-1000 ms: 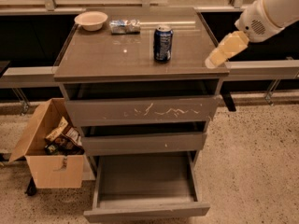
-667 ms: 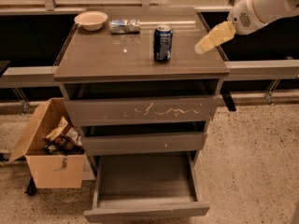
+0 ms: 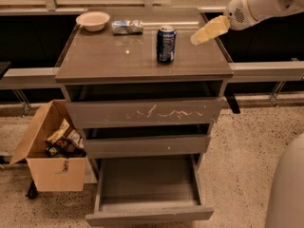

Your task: Place pepsi can into bottom drawer

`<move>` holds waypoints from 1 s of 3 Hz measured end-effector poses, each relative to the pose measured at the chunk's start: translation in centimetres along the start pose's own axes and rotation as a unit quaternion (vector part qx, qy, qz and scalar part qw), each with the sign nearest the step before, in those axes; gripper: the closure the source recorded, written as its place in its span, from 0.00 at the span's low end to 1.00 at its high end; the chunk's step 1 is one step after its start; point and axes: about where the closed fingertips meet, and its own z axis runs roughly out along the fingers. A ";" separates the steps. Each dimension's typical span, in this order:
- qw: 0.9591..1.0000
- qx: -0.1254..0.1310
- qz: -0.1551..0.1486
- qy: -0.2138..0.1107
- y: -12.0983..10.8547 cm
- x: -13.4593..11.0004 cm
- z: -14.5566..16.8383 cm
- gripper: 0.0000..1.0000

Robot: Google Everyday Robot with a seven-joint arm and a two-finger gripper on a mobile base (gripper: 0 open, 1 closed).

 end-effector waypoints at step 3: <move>0.999 0.004 0.003 -0.044 -0.3 -1.6 5.7 0.00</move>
Offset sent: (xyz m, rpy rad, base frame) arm 0.0420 0.0295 -0.0178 0.0711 -0.0886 -0.0553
